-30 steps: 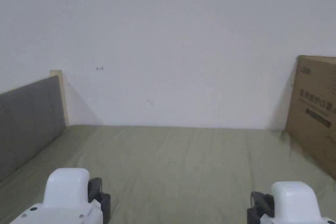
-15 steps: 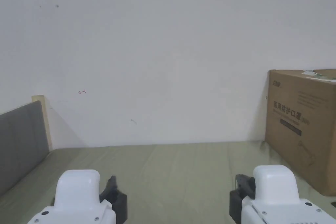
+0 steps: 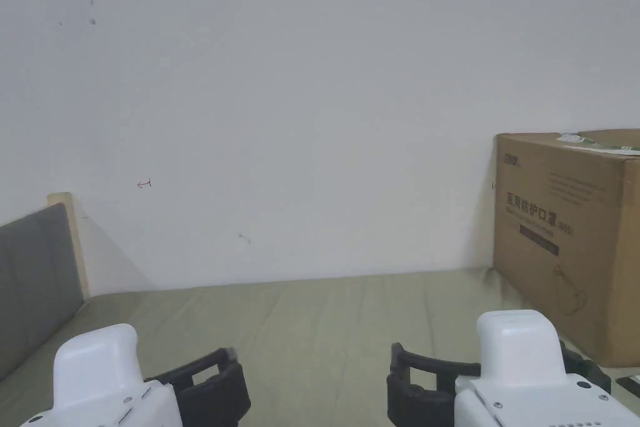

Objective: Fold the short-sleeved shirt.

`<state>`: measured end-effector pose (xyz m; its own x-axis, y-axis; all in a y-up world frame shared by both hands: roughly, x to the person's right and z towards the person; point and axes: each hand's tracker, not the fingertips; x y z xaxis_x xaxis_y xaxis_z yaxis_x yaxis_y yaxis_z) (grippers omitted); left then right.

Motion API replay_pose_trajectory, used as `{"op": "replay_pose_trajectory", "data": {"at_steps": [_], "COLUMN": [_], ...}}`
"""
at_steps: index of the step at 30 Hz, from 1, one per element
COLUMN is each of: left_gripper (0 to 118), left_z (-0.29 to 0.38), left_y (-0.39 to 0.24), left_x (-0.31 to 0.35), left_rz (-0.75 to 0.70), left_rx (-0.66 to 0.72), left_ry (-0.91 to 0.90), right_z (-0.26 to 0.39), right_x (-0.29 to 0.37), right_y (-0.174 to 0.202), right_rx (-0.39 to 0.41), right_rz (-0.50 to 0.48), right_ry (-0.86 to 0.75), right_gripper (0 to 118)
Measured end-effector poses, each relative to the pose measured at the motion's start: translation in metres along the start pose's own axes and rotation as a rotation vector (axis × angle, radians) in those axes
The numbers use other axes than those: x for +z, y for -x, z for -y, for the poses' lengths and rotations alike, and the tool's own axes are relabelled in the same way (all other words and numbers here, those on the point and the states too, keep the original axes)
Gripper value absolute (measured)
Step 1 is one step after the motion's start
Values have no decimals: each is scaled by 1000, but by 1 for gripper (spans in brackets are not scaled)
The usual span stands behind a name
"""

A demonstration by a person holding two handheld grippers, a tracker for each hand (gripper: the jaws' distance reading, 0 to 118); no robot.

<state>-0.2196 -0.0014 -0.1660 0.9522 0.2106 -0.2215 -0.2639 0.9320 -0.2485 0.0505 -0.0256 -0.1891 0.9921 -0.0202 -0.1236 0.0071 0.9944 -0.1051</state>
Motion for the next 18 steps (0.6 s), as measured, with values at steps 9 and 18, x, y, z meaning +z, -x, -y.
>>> {"op": "replay_pose_trajectory", "data": {"at_steps": [9,18], "left_gripper": [118,118], "left_z": [15,24], "left_y": [-16,-27], "left_x": [15,31], "left_rz": [-47,1], "left_rx": [-163,-221], "left_ry": [-123,-185], "right_z": [-3,1], "right_x": [1,-2], "right_y": [-1,1], "right_rx": [-16,-8], "right_rz": [-2,21], "right_ry": [13,36], "right_gripper": [118,118]}}
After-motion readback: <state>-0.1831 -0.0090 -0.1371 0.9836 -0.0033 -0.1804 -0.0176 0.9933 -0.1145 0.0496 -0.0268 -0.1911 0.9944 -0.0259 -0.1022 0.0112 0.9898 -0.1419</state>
